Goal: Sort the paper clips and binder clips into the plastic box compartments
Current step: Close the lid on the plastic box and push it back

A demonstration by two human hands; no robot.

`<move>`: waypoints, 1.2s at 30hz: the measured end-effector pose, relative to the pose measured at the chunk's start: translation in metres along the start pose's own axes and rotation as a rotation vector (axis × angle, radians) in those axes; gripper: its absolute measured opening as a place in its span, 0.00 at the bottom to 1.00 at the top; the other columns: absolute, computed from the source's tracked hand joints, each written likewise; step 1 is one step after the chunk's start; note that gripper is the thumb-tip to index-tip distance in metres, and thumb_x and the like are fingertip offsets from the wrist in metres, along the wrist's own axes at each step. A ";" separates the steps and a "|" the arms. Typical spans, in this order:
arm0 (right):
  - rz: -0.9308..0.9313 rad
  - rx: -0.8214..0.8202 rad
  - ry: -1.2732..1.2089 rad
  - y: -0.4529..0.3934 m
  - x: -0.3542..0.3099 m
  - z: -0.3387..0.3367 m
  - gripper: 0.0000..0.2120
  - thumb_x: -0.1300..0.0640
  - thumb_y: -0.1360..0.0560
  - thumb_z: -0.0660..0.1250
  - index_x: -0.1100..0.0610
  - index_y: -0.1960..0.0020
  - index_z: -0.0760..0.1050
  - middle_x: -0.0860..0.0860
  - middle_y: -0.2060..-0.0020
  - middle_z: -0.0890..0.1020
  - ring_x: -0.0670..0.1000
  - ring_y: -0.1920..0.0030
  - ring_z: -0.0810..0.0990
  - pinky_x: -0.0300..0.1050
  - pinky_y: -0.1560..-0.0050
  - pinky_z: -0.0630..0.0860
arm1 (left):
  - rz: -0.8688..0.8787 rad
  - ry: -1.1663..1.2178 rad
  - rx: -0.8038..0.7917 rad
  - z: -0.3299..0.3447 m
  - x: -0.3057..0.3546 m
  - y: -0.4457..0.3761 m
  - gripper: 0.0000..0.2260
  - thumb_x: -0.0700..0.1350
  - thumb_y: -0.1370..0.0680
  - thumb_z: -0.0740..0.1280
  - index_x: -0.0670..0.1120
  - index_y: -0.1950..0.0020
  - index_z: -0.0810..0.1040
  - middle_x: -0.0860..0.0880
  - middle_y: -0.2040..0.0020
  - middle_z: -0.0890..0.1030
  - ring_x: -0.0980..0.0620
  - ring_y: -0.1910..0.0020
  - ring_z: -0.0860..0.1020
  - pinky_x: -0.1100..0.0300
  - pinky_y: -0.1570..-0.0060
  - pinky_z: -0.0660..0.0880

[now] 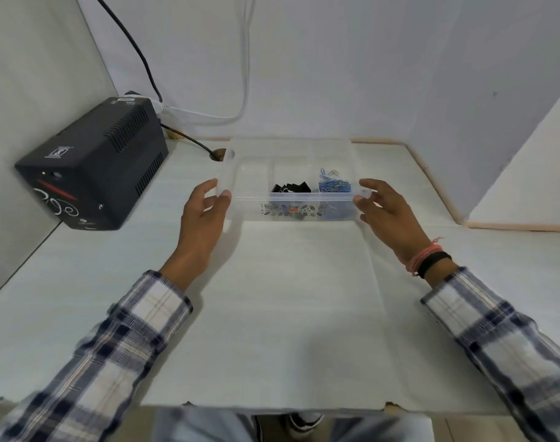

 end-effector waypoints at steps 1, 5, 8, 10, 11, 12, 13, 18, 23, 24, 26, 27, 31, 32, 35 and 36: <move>-0.009 0.017 0.003 0.009 -0.002 -0.001 0.17 0.40 0.26 0.66 0.39 0.38 0.75 0.52 0.37 0.80 0.54 0.39 0.80 0.58 0.38 0.79 | -0.005 0.013 0.017 -0.003 0.002 0.008 0.20 0.58 0.22 0.67 0.59 0.31 0.74 0.46 0.37 0.80 0.47 0.39 0.79 0.51 0.39 0.78; -0.051 0.071 0.047 0.036 -0.010 -0.001 0.13 0.48 0.22 0.68 0.48 0.39 0.76 0.54 0.40 0.82 0.50 0.50 0.84 0.49 0.48 0.83 | -0.034 0.040 0.072 -0.012 0.007 0.034 0.17 0.60 0.22 0.67 0.59 0.35 0.76 0.48 0.40 0.81 0.48 0.42 0.80 0.48 0.39 0.79; -0.093 0.073 0.121 0.052 -0.012 -0.001 0.15 0.57 0.22 0.69 0.54 0.36 0.74 0.54 0.40 0.80 0.51 0.52 0.83 0.27 0.64 0.76 | -0.040 0.052 0.105 -0.018 0.008 0.048 0.16 0.58 0.21 0.67 0.57 0.34 0.76 0.49 0.42 0.81 0.51 0.45 0.81 0.49 0.41 0.80; -0.111 0.045 0.183 0.060 -0.011 -0.001 0.21 0.61 0.23 0.70 0.55 0.31 0.70 0.54 0.40 0.79 0.53 0.48 0.81 0.25 0.64 0.74 | -0.046 0.062 0.115 -0.021 0.008 0.055 0.15 0.56 0.20 0.67 0.56 0.34 0.76 0.50 0.44 0.80 0.52 0.48 0.80 0.50 0.43 0.79; -0.120 0.028 0.231 0.065 -0.011 0.000 0.27 0.61 0.24 0.71 0.55 0.28 0.66 0.54 0.41 0.78 0.53 0.48 0.80 0.26 0.61 0.74 | -0.052 0.064 0.118 -0.021 0.008 0.058 0.15 0.56 0.20 0.67 0.56 0.34 0.76 0.50 0.44 0.80 0.52 0.48 0.80 0.50 0.43 0.79; -0.123 0.022 0.289 0.068 -0.010 0.000 0.32 0.60 0.25 0.72 0.55 0.26 0.62 0.54 0.42 0.77 0.53 0.47 0.79 0.30 0.56 0.75 | -0.058 0.065 0.122 -0.022 0.008 0.061 0.15 0.56 0.20 0.67 0.56 0.34 0.76 0.50 0.42 0.80 0.52 0.47 0.80 0.50 0.43 0.79; -0.119 0.032 0.356 0.069 -0.008 0.000 0.36 0.59 0.27 0.74 0.56 0.24 0.59 0.55 0.42 0.76 0.55 0.46 0.78 0.39 0.51 0.77 | -0.063 0.067 0.131 -0.022 0.008 0.063 0.15 0.57 0.21 0.67 0.56 0.35 0.76 0.50 0.41 0.80 0.51 0.45 0.80 0.50 0.42 0.79; 0.013 0.027 0.711 0.062 0.008 -0.001 0.18 0.56 0.26 0.71 0.64 0.41 0.73 0.62 0.47 0.78 0.59 0.51 0.74 0.47 0.53 0.69 | -0.004 0.041 0.298 -0.018 0.022 0.075 0.16 0.53 0.21 0.67 0.51 0.34 0.76 0.53 0.34 0.76 0.52 0.35 0.75 0.57 0.40 0.74; 0.023 0.050 0.749 0.056 0.001 0.001 0.10 0.60 0.29 0.68 0.59 0.64 0.68 0.58 0.64 0.75 0.59 0.62 0.73 0.44 0.64 0.64 | 0.284 -0.092 0.365 -0.003 0.052 0.090 0.11 0.47 0.21 0.66 0.51 0.39 0.77 0.56 0.40 0.74 0.51 0.36 0.73 0.56 0.40 0.74; 0.021 0.059 0.750 0.055 -0.002 0.000 0.13 0.60 0.29 0.69 0.58 0.66 0.66 0.57 0.65 0.74 0.59 0.63 0.72 0.44 0.65 0.64 | 0.329 -0.101 0.350 0.003 0.057 0.092 0.10 0.46 0.21 0.67 0.51 0.40 0.77 0.56 0.40 0.74 0.52 0.37 0.74 0.56 0.42 0.75; 0.002 0.109 0.730 0.052 -0.014 -0.010 0.16 0.59 0.30 0.71 0.57 0.68 0.65 0.55 0.69 0.71 0.57 0.66 0.71 0.43 0.68 0.63 | 0.395 -0.102 0.310 0.012 0.066 0.095 0.09 0.44 0.21 0.67 0.49 0.41 0.78 0.55 0.42 0.77 0.54 0.40 0.75 0.56 0.45 0.77; -0.030 0.142 0.720 0.051 -0.025 -0.016 0.17 0.59 0.30 0.72 0.58 0.70 0.64 0.54 0.72 0.69 0.56 0.69 0.69 0.43 0.69 0.65 | 0.415 -0.094 0.288 0.017 0.068 0.096 0.08 0.43 0.21 0.67 0.48 0.42 0.79 0.54 0.43 0.79 0.54 0.42 0.77 0.56 0.47 0.78; -0.237 0.227 0.633 0.057 -0.080 -0.028 0.17 0.60 0.33 0.70 0.60 0.74 0.65 0.57 0.77 0.69 0.55 0.73 0.66 0.50 0.63 0.78 | 0.315 0.048 0.119 0.038 0.071 0.090 0.05 0.42 0.20 0.67 0.45 0.47 0.82 0.48 0.51 0.85 0.53 0.52 0.83 0.53 0.50 0.82; -0.287 0.223 0.631 0.060 -0.094 -0.024 0.15 0.60 0.32 0.70 0.63 0.73 0.68 0.60 0.76 0.72 0.55 0.73 0.67 0.47 0.63 0.77 | 0.248 0.112 0.056 0.045 0.072 0.088 0.06 0.42 0.20 0.67 0.43 0.47 0.82 0.45 0.52 0.86 0.51 0.54 0.84 0.51 0.50 0.83; -0.417 0.141 0.682 0.067 -0.122 0.005 0.10 0.59 0.30 0.68 0.67 0.63 0.77 0.63 0.67 0.81 0.59 0.67 0.76 0.46 0.65 0.73 | 0.007 0.312 -0.175 0.070 0.079 0.081 0.16 0.52 0.18 0.66 0.39 0.42 0.80 0.41 0.47 0.86 0.45 0.52 0.87 0.51 0.48 0.83; -0.484 0.090 0.711 0.070 -0.129 0.019 0.10 0.58 0.29 0.67 0.66 0.61 0.77 0.62 0.66 0.81 0.60 0.64 0.77 0.49 0.62 0.74 | -0.069 0.377 -0.256 0.077 0.083 0.079 0.20 0.55 0.18 0.66 0.38 0.41 0.79 0.40 0.46 0.86 0.44 0.52 0.87 0.51 0.49 0.83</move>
Point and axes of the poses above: each hand's wrist, its own y-axis away from the middle knuckle, its own z-axis out of the palm, x = y × z, the point moved 6 cm from there along -y, towards the middle knuckle
